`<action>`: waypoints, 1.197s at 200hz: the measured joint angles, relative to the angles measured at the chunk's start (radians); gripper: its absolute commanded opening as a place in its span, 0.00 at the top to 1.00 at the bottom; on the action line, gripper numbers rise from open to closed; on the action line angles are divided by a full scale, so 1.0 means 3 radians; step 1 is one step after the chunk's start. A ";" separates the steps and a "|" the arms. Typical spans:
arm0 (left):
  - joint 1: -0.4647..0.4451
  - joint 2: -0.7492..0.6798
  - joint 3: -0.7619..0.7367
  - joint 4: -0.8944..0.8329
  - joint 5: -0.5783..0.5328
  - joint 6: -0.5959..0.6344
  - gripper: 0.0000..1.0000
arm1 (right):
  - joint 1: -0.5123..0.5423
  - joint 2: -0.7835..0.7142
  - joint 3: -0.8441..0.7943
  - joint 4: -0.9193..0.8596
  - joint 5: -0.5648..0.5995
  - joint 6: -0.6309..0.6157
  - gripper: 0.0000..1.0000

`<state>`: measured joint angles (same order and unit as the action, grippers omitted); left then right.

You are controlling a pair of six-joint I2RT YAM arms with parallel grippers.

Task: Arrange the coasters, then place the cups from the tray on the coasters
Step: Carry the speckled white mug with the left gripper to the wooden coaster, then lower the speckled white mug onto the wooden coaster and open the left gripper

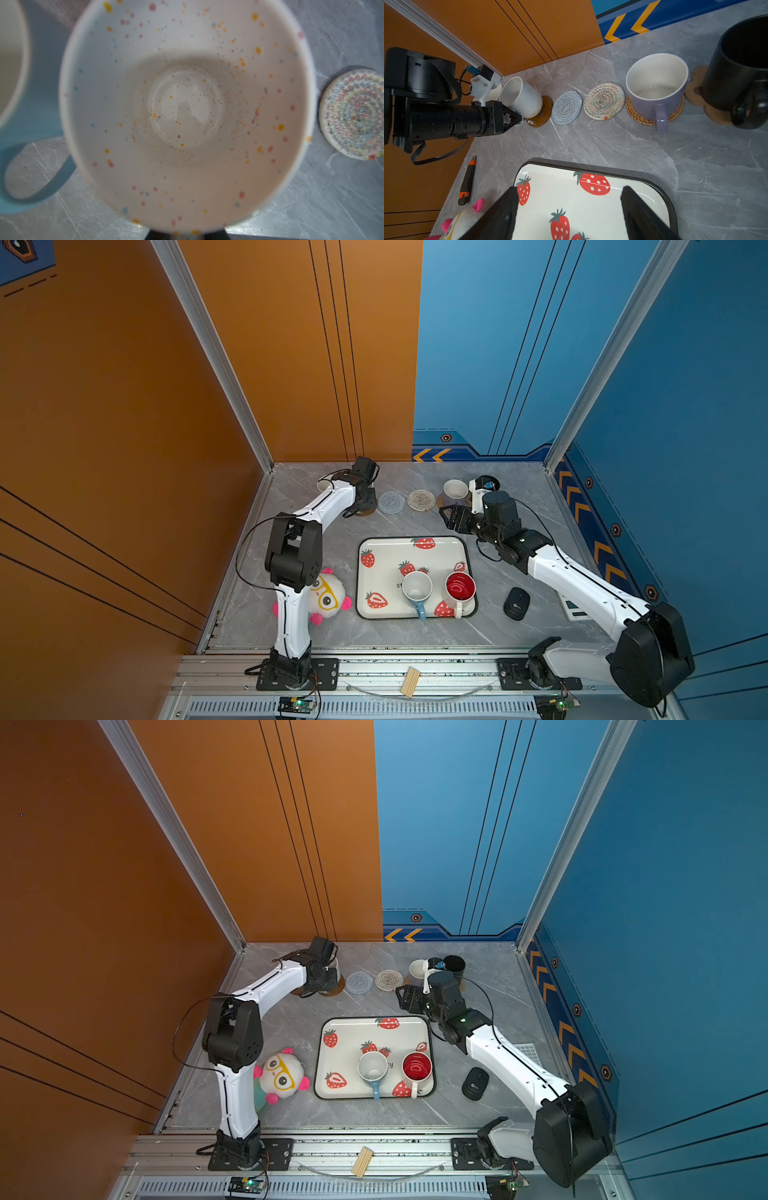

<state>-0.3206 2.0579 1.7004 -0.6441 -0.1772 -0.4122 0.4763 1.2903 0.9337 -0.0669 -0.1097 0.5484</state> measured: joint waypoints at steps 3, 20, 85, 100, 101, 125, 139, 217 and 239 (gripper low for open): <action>0.0001 0.0001 0.0000 0.0003 0.0005 -0.0001 1.00 | 0.0000 0.0000 0.0000 0.0000 0.0000 0.0000 0.24; 0.0017 0.0017 0.0000 0.0013 0.0034 -0.0006 1.00 | 0.0000 0.0008 0.0000 0.0000 0.0000 0.0000 0.24; 0.0037 0.0112 0.0000 0.0032 0.0081 -0.0024 1.00 | 0.0001 0.0070 0.0000 0.0001 -0.0001 0.0003 0.24; 0.0047 0.0112 0.0000 0.0032 0.0084 -0.0025 1.00 | 0.0001 0.0097 0.0000 0.0001 -0.0001 0.0003 0.24; 0.0048 0.0112 0.0000 0.0032 0.0085 -0.0025 1.00 | 0.0001 0.0098 0.0000 0.0001 -0.0001 0.0003 0.24; 0.0056 0.0112 0.0000 0.0032 0.0092 -0.0039 1.00 | 0.0003 0.0114 0.0000 0.0001 -0.0003 0.0004 0.24; 0.0060 0.0113 0.0000 0.0032 0.0100 -0.0050 1.00 | 0.0003 0.0114 0.0001 0.0001 -0.0004 0.0003 0.24; 0.0066 0.0113 0.0000 0.0033 0.0121 -0.0050 0.80 | 0.0005 0.0114 0.0001 0.0001 -0.0004 0.0009 0.23; 0.0066 0.0113 0.0000 0.0058 0.0135 -0.0052 0.77 | 0.0005 0.0114 0.0001 0.0001 -0.0003 0.0009 0.23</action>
<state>-0.3008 2.0918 1.7004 -0.6266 -0.1368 -0.4278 0.4778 1.3247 0.9340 -0.0666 -0.1104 0.5510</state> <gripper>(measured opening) 0.215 0.769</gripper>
